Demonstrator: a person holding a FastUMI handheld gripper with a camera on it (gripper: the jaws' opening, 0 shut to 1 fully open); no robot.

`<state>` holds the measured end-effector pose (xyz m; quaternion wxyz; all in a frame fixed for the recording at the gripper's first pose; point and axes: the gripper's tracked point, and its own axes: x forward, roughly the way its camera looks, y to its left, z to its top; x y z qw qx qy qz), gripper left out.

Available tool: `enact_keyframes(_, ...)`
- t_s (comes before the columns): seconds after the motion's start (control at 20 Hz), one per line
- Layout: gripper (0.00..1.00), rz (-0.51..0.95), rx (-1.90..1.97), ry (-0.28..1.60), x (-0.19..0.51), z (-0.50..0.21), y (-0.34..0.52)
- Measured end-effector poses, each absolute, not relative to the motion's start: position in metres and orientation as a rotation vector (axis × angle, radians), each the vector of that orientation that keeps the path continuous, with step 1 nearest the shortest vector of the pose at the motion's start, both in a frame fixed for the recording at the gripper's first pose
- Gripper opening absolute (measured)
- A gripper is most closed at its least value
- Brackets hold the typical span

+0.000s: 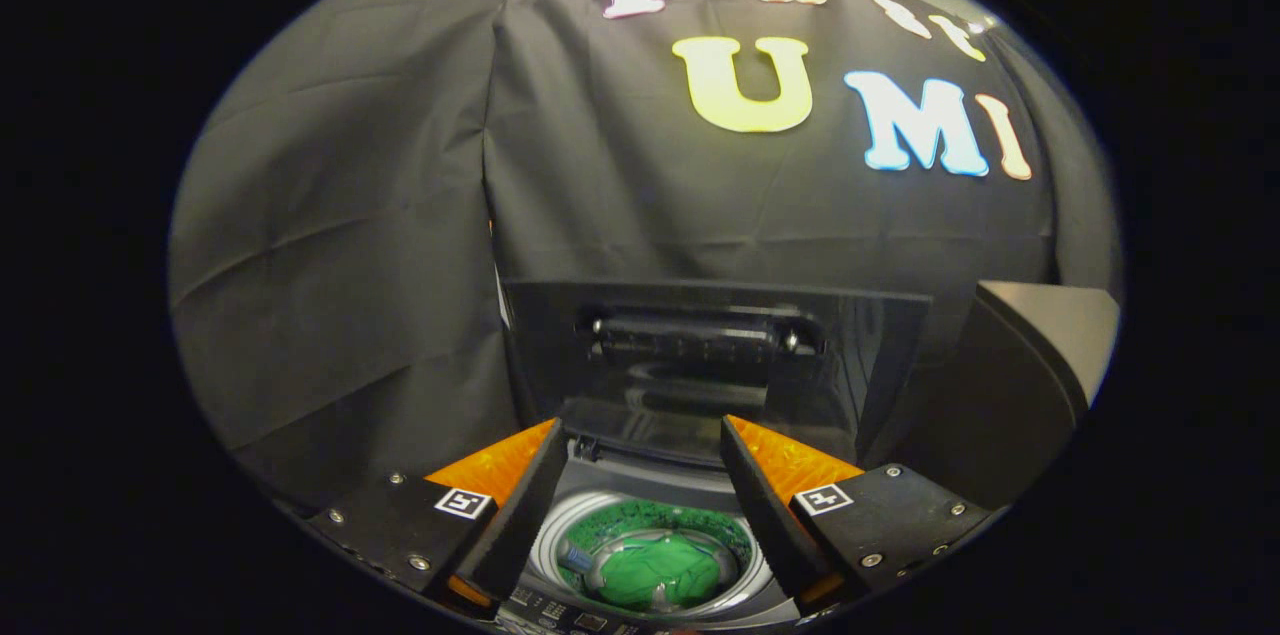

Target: Put the clothes into the washing machine and then close the washing machine lid.

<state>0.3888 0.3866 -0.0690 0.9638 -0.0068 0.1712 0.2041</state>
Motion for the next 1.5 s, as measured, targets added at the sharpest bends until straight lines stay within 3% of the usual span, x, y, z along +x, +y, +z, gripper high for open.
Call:
enact_keyframes(0.2, 0.94, 0.387, -0.003, 0.247, 0.409, -0.038, 0.391)
enact_keyframes(0.65, 0.94, 0.297, 0.011, 0.217, 0.477, -0.014, 0.405)
enact_keyframes(1.5, 0.95, 0.153, 0.014, 0.405, 0.574, -0.068, 0.390)
